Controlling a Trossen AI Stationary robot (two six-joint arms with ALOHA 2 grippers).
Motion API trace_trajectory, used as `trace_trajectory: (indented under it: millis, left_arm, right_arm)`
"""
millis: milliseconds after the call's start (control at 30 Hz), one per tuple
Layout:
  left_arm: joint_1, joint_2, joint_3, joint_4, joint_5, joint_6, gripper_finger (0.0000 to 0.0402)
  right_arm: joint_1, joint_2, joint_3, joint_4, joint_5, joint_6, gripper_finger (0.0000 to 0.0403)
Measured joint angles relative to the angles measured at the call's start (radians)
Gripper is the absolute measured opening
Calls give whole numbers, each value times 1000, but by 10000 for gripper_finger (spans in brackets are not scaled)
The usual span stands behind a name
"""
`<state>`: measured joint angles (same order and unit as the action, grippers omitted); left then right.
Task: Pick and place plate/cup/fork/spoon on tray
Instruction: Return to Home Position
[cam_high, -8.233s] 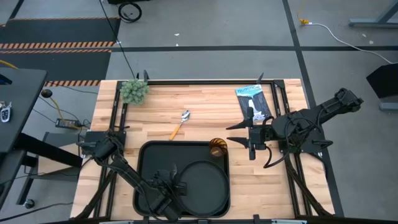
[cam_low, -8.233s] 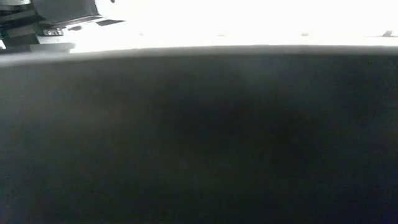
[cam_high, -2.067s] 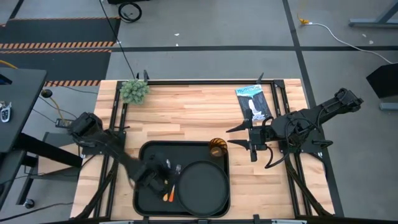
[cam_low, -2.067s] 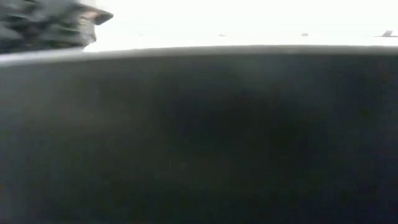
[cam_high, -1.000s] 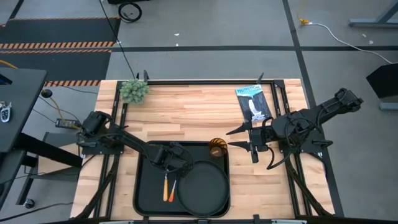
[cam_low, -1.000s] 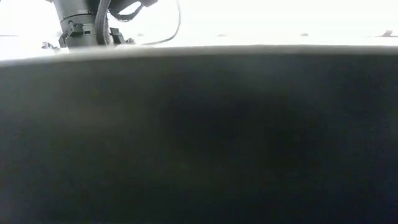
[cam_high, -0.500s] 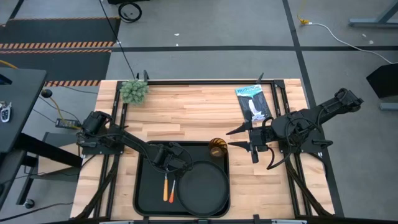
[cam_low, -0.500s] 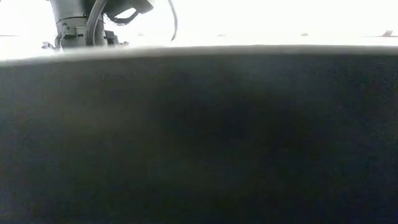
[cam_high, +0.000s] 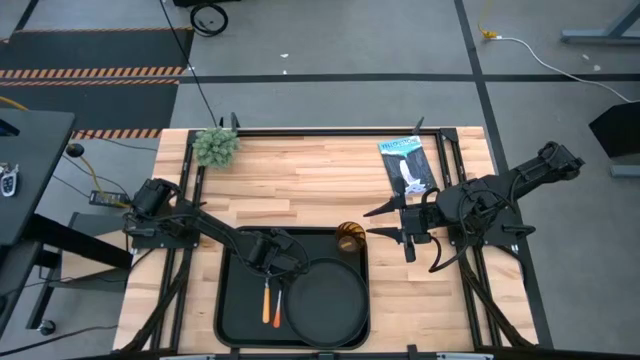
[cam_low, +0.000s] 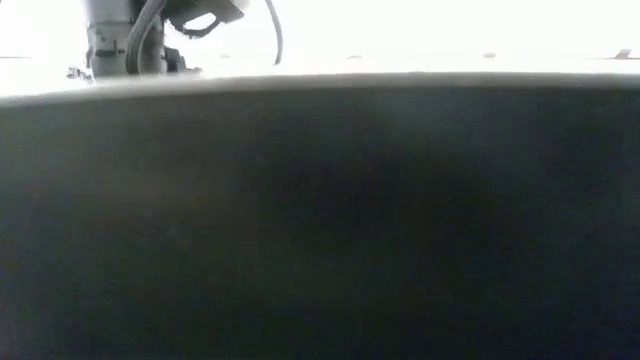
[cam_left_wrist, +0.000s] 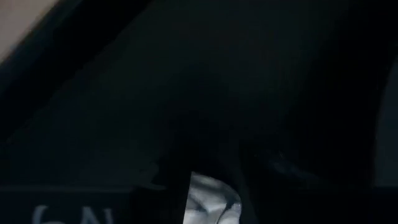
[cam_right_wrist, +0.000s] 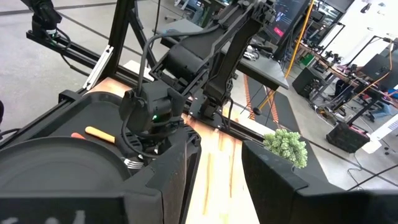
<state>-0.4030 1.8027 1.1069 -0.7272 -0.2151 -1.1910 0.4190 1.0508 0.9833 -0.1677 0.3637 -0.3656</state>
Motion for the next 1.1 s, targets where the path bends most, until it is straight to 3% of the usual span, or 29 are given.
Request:
trace_trajectory:
  millis: [300,633,833,1100]
  left_arm:
    - [0,-2,168,-253,-60,35,143]
    - [-9,-2,229,-226,-58,84,143]
    - [-24,-15,251,-252,-74,215,143]
    - [3,-87,288,-237,-202,454,142]
  right_arm:
    - [0,0,0,0,0,0,162]
    - [0,0,0,-17,0,0,162]
    - [-2,-37,-1,-127,-78,29,162]
    - [-17,-157,-140,-42,-104,147,162]
